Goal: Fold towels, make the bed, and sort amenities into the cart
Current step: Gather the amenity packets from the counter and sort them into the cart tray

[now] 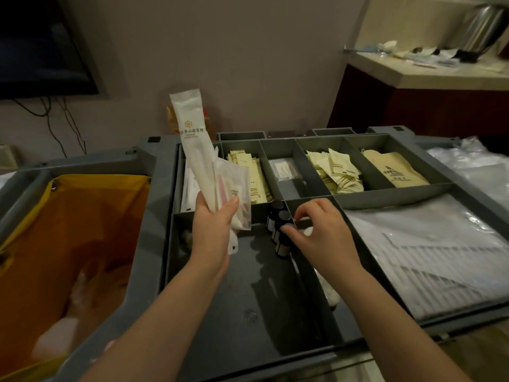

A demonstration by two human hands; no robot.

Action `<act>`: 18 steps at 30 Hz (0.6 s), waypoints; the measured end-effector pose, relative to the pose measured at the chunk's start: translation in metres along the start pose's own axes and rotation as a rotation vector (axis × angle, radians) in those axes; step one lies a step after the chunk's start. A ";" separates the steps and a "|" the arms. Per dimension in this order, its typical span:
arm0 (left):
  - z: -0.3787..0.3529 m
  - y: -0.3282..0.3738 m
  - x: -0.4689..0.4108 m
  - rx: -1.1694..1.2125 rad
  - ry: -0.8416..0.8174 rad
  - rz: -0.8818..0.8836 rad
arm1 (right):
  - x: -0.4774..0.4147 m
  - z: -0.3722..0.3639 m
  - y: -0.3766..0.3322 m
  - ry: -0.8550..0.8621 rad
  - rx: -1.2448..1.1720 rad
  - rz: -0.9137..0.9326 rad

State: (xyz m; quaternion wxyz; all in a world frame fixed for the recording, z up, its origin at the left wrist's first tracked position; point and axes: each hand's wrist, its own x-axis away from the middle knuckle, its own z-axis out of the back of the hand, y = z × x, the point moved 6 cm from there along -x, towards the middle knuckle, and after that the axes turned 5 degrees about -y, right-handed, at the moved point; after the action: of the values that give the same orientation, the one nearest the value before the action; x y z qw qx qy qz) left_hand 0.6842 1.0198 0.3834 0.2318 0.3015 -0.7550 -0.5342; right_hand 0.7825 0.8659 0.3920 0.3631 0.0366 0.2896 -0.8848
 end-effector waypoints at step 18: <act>-0.019 -0.001 0.010 0.215 -0.174 0.164 | -0.009 -0.014 -0.045 -0.019 -0.980 -0.219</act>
State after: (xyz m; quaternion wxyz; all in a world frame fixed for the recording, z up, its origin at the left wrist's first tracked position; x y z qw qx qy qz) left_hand 0.6900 0.9993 0.3891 0.1748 0.2143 -0.8471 -0.4538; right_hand 0.7572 0.9051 0.4046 0.2451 -0.1771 0.6698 -0.6782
